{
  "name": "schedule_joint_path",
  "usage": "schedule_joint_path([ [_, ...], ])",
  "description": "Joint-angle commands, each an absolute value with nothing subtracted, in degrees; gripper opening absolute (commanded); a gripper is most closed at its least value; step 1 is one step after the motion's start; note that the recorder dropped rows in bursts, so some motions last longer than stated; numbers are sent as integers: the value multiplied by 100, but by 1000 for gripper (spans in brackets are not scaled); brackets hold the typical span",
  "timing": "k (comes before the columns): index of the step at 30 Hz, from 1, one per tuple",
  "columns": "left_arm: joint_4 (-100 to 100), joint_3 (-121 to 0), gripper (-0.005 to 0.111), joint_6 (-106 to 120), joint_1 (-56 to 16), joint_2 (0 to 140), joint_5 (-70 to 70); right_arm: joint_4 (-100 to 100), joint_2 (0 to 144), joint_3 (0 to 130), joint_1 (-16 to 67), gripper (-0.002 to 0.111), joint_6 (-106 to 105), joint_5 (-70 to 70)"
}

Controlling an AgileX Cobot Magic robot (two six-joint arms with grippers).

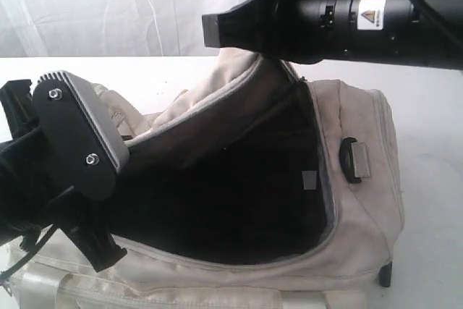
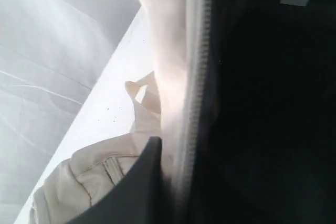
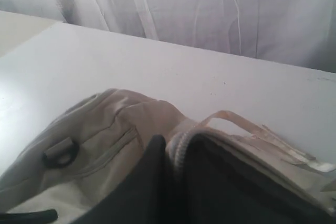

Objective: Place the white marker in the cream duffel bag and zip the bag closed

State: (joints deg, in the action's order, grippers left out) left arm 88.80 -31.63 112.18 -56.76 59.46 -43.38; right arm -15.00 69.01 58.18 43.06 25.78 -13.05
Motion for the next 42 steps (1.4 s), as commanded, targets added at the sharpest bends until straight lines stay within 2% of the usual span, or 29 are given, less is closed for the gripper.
schedule_joint_path([
  [1,8668,-3142,0,11451,-5662,5933,-4035,-1215,6827,5938,4703,10,1418,-1911],
  [3,8653,-3142,0,11416,-5662,5933,-3962,-460,6827,6119,4913,27,209,-2825],
  [4,8653,-3142,0,11416,-5662,5933,-3950,-155,6813,6223,4990,40,-228,-3365],
  [6,8653,-3142,0,11394,-5662,5933,-3947,-47,6728,6419,5045,52,-296,-3992],
  [13,8671,-3142,0,11369,-5662,5933,-3938,0,5808,6959,5045,51,-460,-5254],
  [16,8671,-3142,0,11369,-5662,5933,-3938,1461,5617,7001,5045,45,-1533,-5617],
  [20,8671,-3142,0,11369,-5662,5933,-3938,2577,5776,6979,5045,41,-2318,-5754],
  [27,8667,-3142,0,11171,-5662,5933,-3960,3026,6544,6979,5185,41,-2894,-6418],
  [36,8667,-3142,0,11079,-5662,5933,-4408,3138,7339,6969,5487,41,-3739,-6363],
  [42,8667,-3142,0,10438,-5662,5933,-4447,2983,7569,6737,5487,41,-4128,-5754],
])
